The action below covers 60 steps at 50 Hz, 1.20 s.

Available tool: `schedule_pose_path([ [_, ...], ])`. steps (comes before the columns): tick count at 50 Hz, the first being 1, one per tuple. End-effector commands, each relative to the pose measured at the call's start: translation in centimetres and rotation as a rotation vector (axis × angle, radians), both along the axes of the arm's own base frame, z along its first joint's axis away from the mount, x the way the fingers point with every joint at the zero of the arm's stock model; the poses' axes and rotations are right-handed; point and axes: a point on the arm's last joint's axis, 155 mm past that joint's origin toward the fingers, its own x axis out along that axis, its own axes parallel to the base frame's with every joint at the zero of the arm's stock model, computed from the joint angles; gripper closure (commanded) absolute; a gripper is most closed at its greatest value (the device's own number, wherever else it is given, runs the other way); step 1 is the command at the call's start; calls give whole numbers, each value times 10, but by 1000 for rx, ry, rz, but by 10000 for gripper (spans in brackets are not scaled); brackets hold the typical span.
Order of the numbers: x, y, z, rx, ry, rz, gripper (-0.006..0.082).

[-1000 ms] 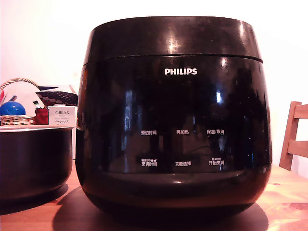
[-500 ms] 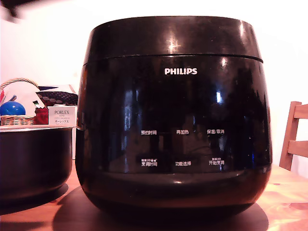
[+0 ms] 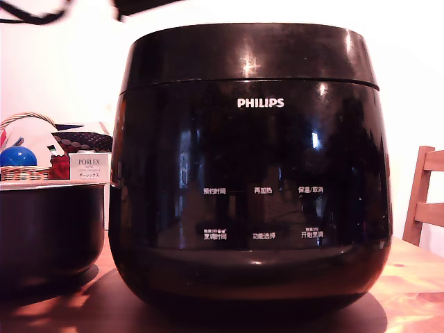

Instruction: Open the rice cooker by pressing the large metal button on the top of its lid with medium force

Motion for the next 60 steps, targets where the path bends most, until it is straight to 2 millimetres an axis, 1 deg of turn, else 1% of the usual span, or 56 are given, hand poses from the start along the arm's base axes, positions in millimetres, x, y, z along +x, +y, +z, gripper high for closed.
schedule_pose_path([
  [1,-2,-5,-5,9,3,-16,790],
  [6,-1,-7,-16,39,29,-6,790],
  [10,4,-5,-24,66,46,22,790],
  [15,10,-2,-39,119,66,62,790],
  [22,11,2,-55,182,64,70,790],
  [27,7,3,-67,222,90,74,790],
  [28,6,3,-69,239,54,60,790],
  [39,0,6,-91,336,36,64,790],
  [51,-8,10,-125,461,58,45,790],
  [53,-9,10,-129,469,63,40,790],
  [60,-9,10,-131,475,64,39,790],
])
